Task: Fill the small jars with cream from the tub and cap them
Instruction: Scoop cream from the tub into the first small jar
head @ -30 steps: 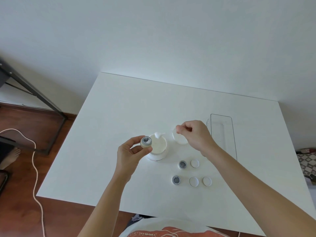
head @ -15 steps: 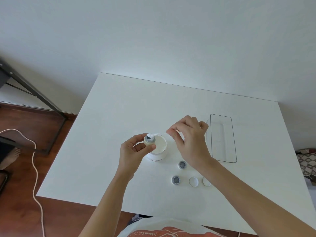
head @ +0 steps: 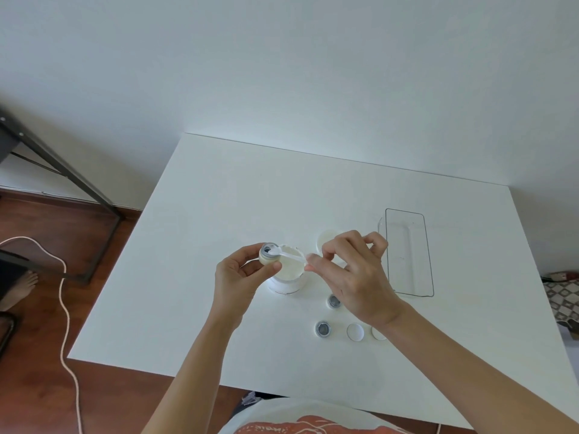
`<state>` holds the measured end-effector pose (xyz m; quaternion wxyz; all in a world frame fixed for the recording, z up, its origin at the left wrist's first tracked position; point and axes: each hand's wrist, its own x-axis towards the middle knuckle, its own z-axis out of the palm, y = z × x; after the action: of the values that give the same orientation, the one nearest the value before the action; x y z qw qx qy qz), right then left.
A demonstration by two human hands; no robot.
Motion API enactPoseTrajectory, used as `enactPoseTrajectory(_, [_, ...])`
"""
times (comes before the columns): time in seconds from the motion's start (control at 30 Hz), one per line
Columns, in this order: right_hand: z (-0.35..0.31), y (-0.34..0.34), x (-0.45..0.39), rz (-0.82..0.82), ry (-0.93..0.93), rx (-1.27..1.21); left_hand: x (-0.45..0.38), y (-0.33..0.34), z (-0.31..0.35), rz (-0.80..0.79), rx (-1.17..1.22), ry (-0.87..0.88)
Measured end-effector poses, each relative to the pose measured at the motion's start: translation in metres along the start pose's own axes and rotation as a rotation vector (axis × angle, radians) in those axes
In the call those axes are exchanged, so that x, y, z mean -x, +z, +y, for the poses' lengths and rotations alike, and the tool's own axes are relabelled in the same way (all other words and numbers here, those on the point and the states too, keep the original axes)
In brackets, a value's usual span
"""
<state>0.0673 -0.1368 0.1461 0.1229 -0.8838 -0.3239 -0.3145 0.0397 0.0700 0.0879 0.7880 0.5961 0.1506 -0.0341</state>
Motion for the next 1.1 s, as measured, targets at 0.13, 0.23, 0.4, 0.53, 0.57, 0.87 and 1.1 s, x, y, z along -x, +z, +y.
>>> enactPoseTrajectory(0.13, [0.002, 0.001, 0.001, -0.006, 0.049, -0.045, 0.0, -0.002, -0.001, 0.005, -0.013, -0.004])
enactPoseTrajectory(0.23, [0.003, 0.003, -0.002, -0.019, 0.194, -0.128, -0.001, -0.004, -0.001, 0.02, -0.013, -0.007])
enactPoseTrajectory(0.4, [0.004, 0.01, -0.005, -0.096, 0.551, -0.303, 0.0, -0.008, -0.002, 0.034, -0.022, -0.005])
enactPoseTrajectory(0.53, [0.011, 0.03, -0.003, -0.347, 0.598, -0.214, 0.0, -0.011, -0.005, 0.024, -0.033, -0.004])
enactPoseTrajectory(0.57, [0.011, 0.036, -0.002, -0.41, 0.546, -0.151, -0.001, -0.012, -0.005, 0.024, -0.035, -0.005])
enactPoseTrajectory(0.87, [-0.004, 0.071, -0.01, -0.682, 0.198, -0.001, 0.0, -0.011, -0.008, 0.045, -0.038, -0.01])
enactPoseTrajectory(1.1, [-0.006, 0.077, -0.007, -0.78, 0.372, -0.124, 0.002, -0.013, -0.007, 0.049, -0.039, -0.007])
